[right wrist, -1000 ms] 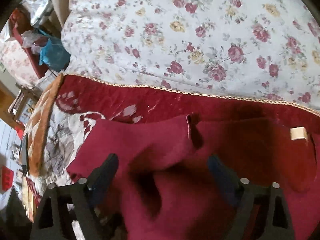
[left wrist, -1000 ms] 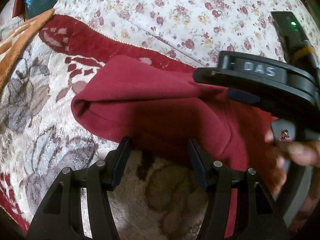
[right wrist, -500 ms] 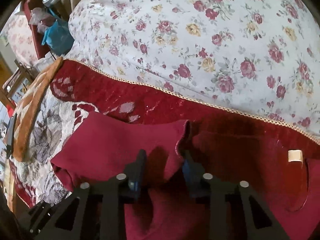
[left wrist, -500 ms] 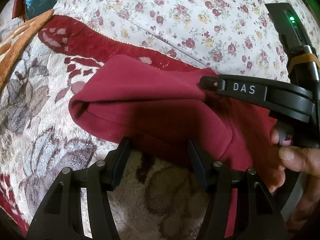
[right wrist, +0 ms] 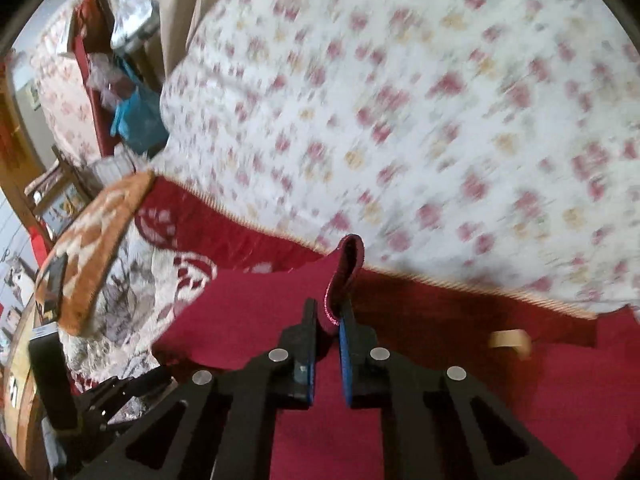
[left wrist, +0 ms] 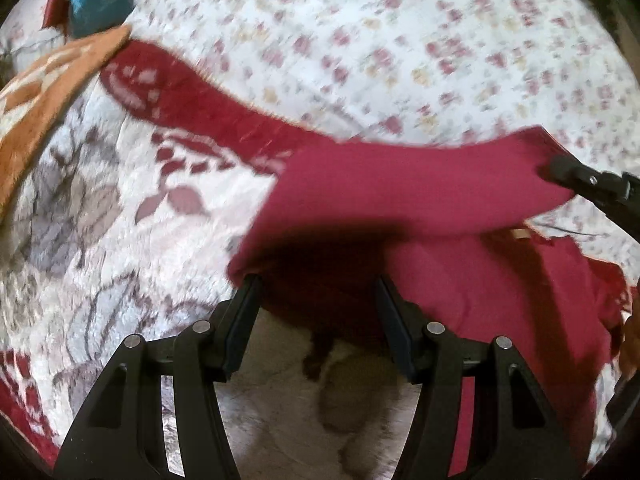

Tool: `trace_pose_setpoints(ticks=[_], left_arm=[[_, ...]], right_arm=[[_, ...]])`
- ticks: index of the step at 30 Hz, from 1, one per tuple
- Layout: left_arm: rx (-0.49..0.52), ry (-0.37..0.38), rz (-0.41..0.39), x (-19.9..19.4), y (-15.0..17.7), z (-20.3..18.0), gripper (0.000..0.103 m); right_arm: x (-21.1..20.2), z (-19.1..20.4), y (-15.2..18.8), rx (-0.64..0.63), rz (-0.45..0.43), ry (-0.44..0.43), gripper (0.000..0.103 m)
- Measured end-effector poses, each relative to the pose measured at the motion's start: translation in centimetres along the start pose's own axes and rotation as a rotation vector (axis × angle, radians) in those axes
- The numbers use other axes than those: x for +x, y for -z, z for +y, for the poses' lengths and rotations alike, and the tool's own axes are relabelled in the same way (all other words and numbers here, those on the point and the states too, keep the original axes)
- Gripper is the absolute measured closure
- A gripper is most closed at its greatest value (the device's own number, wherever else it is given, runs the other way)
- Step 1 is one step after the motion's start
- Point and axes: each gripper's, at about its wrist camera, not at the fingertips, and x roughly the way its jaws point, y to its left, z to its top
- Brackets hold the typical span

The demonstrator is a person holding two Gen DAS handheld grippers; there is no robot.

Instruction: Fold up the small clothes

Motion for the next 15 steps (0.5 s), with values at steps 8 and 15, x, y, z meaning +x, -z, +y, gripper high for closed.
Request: trace_pose_setpoints(ticks=[8,15], left_arm=[[0.038,0.096,-0.045,-1.7,0.0,-1.2,0.044],[0.107,0.096,-0.004,-0.6,0.9,-2.9,0.044]], right_arm=[[-9.6,-8.2,2.2,0.069,-0.097,0.165,0.095],[-12.2,-14.6,6.3,0.126,-0.032,0.326,0.095]])
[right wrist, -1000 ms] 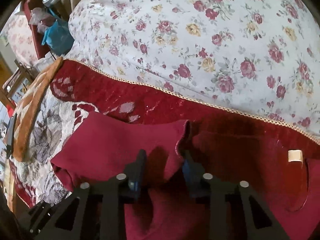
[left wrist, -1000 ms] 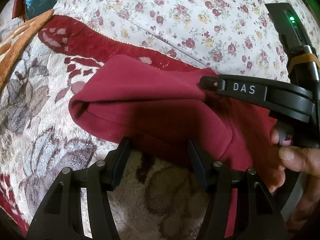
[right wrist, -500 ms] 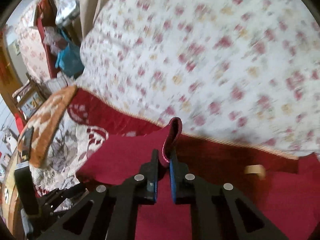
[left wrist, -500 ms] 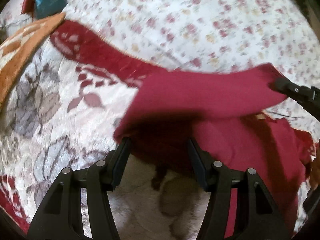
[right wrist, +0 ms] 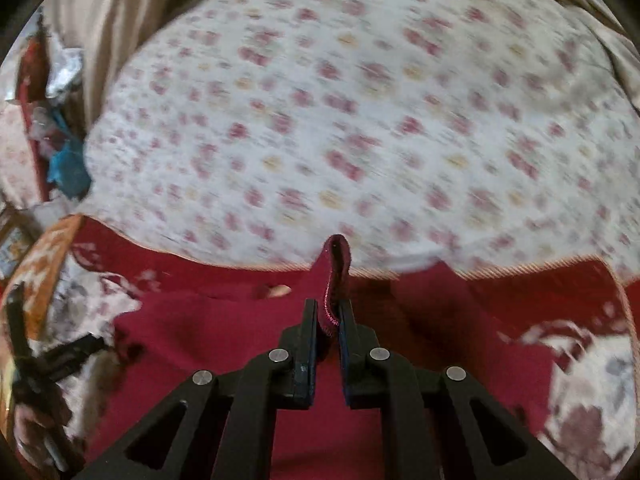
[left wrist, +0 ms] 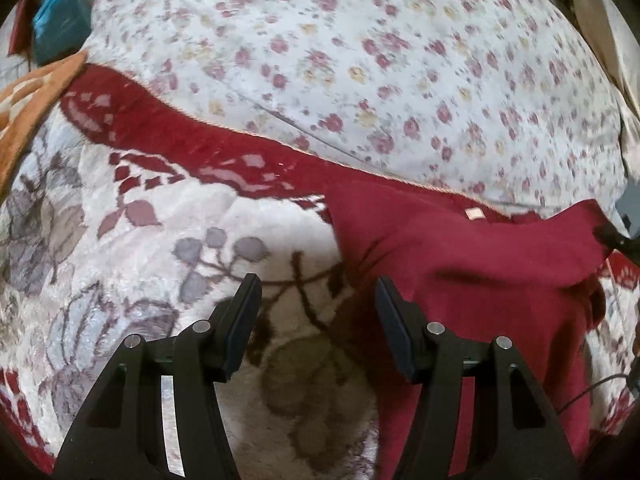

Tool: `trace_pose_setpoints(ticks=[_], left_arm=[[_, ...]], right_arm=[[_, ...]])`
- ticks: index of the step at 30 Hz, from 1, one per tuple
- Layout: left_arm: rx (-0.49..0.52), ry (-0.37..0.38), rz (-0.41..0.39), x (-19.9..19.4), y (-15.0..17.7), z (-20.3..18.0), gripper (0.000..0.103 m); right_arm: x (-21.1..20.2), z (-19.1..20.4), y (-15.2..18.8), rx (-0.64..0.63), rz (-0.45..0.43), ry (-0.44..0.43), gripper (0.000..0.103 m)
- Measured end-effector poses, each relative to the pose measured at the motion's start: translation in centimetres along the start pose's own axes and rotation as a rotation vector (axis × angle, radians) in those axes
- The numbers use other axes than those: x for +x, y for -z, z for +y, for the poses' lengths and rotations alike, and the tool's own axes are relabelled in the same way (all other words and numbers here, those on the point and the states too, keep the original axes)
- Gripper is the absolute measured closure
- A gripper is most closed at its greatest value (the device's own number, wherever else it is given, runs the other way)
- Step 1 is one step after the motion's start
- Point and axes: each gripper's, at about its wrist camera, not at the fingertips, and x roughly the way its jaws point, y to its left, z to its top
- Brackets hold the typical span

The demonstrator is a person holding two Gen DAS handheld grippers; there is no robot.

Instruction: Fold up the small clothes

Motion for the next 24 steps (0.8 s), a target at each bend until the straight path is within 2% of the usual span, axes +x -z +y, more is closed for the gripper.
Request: trace_pose_setpoints(ticks=[3,5,7,8,9,10,11,12,15,17,19,24], left_arm=[[0.036,-0.004,0.012,0.4,0.2,-0.9,0.044],[0.058,-0.017,0.03,1.0,0.4,-1.2,0.044],[0.075,-0.047,0.05,1.6,0.6,-1.4,0.044],[0.079,-0.052,0.054,1.7,0.7,-1.4,0.044],[0.079,-0.054,0.058,1.8,0.7,-1.3,0.044],[0.074,-0.053,0.06,1.7,0.7,-1.2,0.044],[0.07,-0.051,0.059,1.7,0.7,-1.2,0.044],[0.065,-0.049,0.057,1.6,0.6,-1.1,0.044],[0.055,-0.049,0.045,1.4,0.5,-1.0,0.044],[0.065,-0.062,0.054,1.6,0.5,-1.1,0.044],[0.075,-0.076,0.067,2.0,0.7,-1.3,0.044],[0.076,-0.084,0.082,2.4,0.9,-1.2,0.044]], right_arm=[[2.0,-1.8,1.8,-0.037,0.064,0.131,0.095],[4.2,-2.8,3.0,-0.038,0.166,0.154,0.095],[5.4,-3.5,3.7,-0.026,0.235,0.178,0.094],[5.2,-3.7,3.7,-0.017,0.24,0.188,0.092],[4.6,-3.8,3.6,-0.006,0.22,0.193,0.085],[3.8,-3.8,3.3,0.005,0.188,0.2,0.071],[2.7,-3.5,2.9,0.019,0.145,0.196,0.063],[1.6,-2.9,2.4,0.029,0.101,0.17,0.052],[0.7,0.4,0.9,0.006,0.063,0.012,0.052],[2.0,3.9,0.4,-0.043,0.097,-0.141,0.052],[3.8,8.0,0.3,-0.101,0.139,-0.238,0.052],[9.6,18.1,0.5,-0.283,0.234,-0.358,0.055]])
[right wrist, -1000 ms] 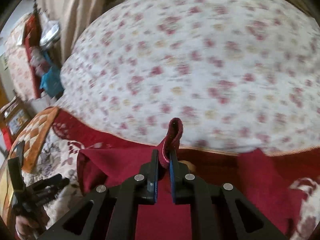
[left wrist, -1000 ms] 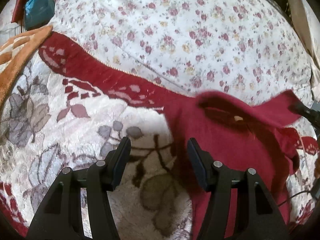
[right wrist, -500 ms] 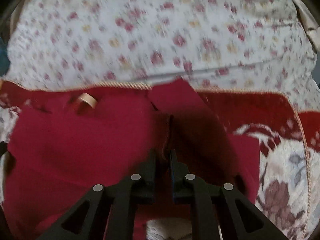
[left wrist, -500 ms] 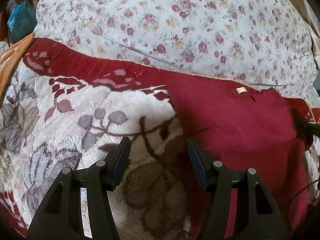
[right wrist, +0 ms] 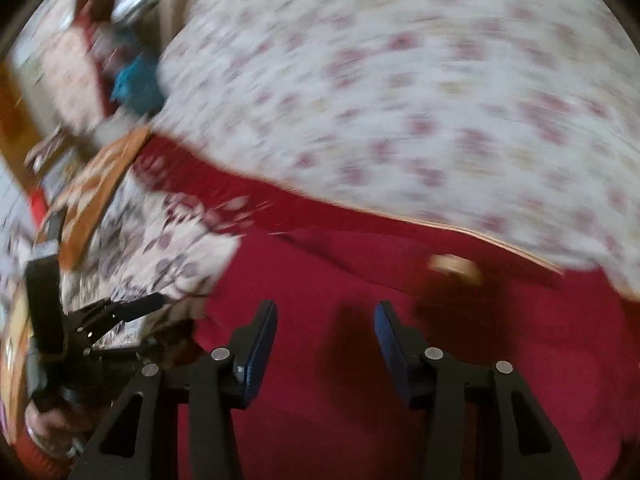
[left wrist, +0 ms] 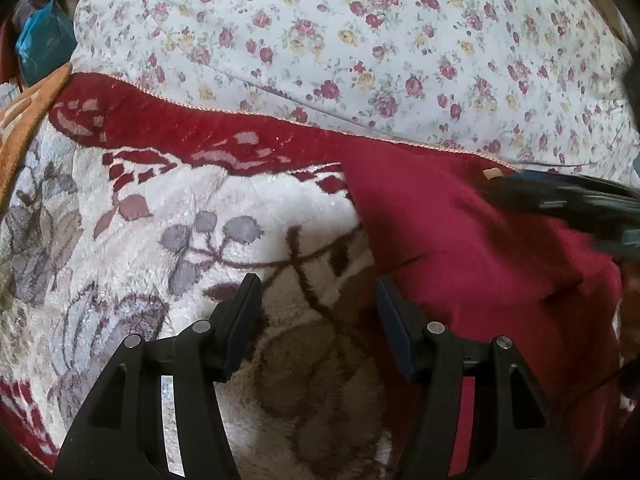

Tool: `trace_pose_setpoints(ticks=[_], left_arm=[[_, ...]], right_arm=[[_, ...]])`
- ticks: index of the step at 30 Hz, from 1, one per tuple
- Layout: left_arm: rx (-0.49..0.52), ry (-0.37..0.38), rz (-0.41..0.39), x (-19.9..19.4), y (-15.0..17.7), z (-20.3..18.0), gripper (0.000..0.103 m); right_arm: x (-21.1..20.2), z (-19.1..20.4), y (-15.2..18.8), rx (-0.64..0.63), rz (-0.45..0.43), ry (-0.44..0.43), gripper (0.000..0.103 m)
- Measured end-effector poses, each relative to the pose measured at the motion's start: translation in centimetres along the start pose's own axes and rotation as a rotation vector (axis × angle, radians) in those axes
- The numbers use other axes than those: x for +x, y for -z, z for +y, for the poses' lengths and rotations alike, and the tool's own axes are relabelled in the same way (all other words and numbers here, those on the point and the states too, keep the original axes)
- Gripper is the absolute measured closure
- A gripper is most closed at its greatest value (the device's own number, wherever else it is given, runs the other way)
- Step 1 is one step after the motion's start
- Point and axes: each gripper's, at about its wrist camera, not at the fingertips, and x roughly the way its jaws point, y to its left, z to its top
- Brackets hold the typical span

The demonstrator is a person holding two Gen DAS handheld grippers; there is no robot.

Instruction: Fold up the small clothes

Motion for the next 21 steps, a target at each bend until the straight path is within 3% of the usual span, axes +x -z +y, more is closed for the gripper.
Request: trace_pose_setpoints(ticks=[3,5,8,12,16,21], left_arm=[[0.001,0.001,0.005,0.3,-0.1,0.1,0.044],[0.006,-0.01,0.007,0.4,-0.1,0.0,0.044],[0.004,-0.006,0.008,0.6,-0.3,0.2,0.044],[-0.027,0.028,0.006,0.3,-0.6,0.9,0.044],[-0.051,0.065,-0.046,-0.7,-1.0,0.9,0.044],[-0.016,0.095,-0.063,-0.8,-1.3,-0.7,0.044]], right_arm=[[4.9,2.6,-0.9,-0.065,0.1,-0.009,0.057],[8.3,3.3,-1.2,-0.118,0.146,0.078,0.058],[9.9,2.8,-1.9,-0.094,0.104,0.126,0.059],[8.2,1.5,-2.1,-0.016,0.095,0.098,0.058],[4.1,0.8,-0.3,-0.024,0.061,0.068,0.058],[0.6,-1.4,3.4,0.017,0.063,0.13,0.058]])
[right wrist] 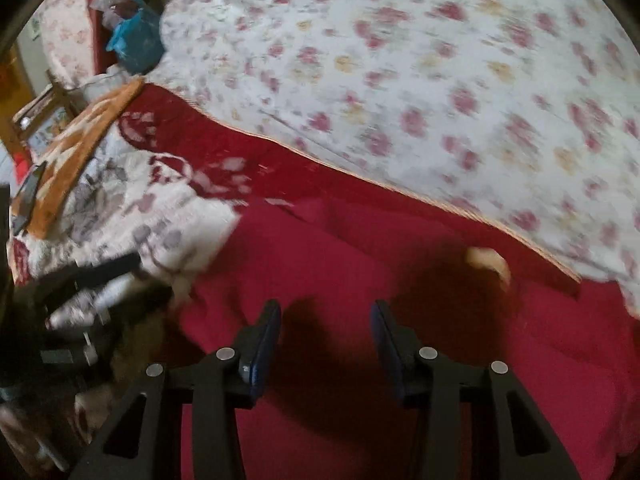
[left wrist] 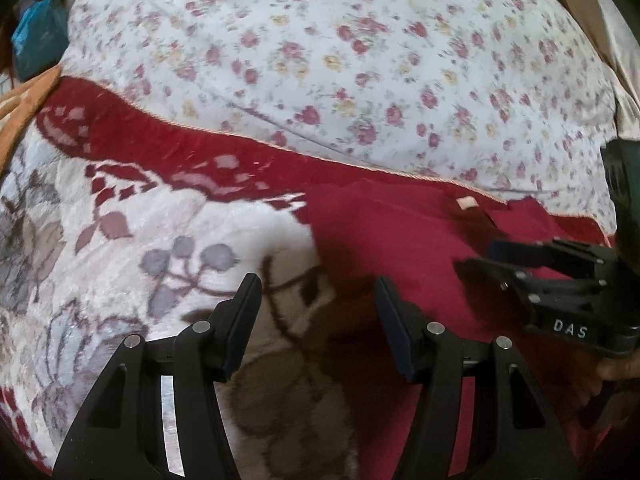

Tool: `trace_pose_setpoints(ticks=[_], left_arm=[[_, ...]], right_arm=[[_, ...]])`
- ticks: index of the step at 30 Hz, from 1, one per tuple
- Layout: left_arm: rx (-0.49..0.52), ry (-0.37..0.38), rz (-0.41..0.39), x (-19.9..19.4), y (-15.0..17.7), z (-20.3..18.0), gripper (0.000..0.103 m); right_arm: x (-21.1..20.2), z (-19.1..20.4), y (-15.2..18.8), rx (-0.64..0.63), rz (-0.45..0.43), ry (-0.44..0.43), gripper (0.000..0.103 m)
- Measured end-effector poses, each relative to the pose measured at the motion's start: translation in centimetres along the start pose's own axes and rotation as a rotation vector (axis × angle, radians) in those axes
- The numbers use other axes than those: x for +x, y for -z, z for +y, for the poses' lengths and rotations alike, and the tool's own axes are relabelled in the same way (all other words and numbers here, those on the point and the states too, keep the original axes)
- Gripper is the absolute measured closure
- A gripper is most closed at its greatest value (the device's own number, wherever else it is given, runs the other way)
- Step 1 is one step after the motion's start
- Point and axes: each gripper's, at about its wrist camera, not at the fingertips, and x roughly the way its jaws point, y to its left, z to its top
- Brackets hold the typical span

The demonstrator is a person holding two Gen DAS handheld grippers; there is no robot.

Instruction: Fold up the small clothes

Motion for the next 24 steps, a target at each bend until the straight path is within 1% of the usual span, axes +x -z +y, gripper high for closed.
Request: trace_pose_setpoints(ticks=[2,4,5,8,11,14,19,22,24], left_arm=[[0.023,0.001,-0.004,0.2,0.0,-0.8,0.044],[0.035,0.016,-0.006,0.5,0.0,-1.7,0.044],[0.039,0.022,-0.004,0.7,0.1,-1.9,0.044],[0.066,0.008,0.011,1.5,0.3,-2.7,0.044],[0.061,0.001,0.029,2.1,0.5,-2.7,0.044],[0.04,0.01,0.036,2.1,0.4,-2.5,0.044],[0.063,-0.014,0.021,1.7,0.4,-2.9,0.044],[0.074,-0.024,0.019,1.7,0.4,-3.0,0.044],[0.072,-0.024,0.024,1.8,0.3,-3.0,0.044]], right_arm=[[0.5,-1.2,1.2,0.034,0.032,0.013,0.058],[2.1,-1.7,2.1,0.079,0.073,0.009,0.054],[2.1,-1.8,2.5,0.084,0.042,0.001,0.054],[1.5,-1.8,2.4,0.087,0.045,-0.003,0.053],[0.2,-2.2,2.5,0.112,0.032,-0.015,0.053],[-1.3,-2.7,2.9,0.104,0.007,0.03,0.052],[-3.0,-4.4,4.2,0.144,-0.027,0.089,0.052],[-3.1,-5.8,5.2,0.183,-0.017,0.119,0.052],[-2.2,-6.7,5.9,0.219,0.023,0.107,0.051]])
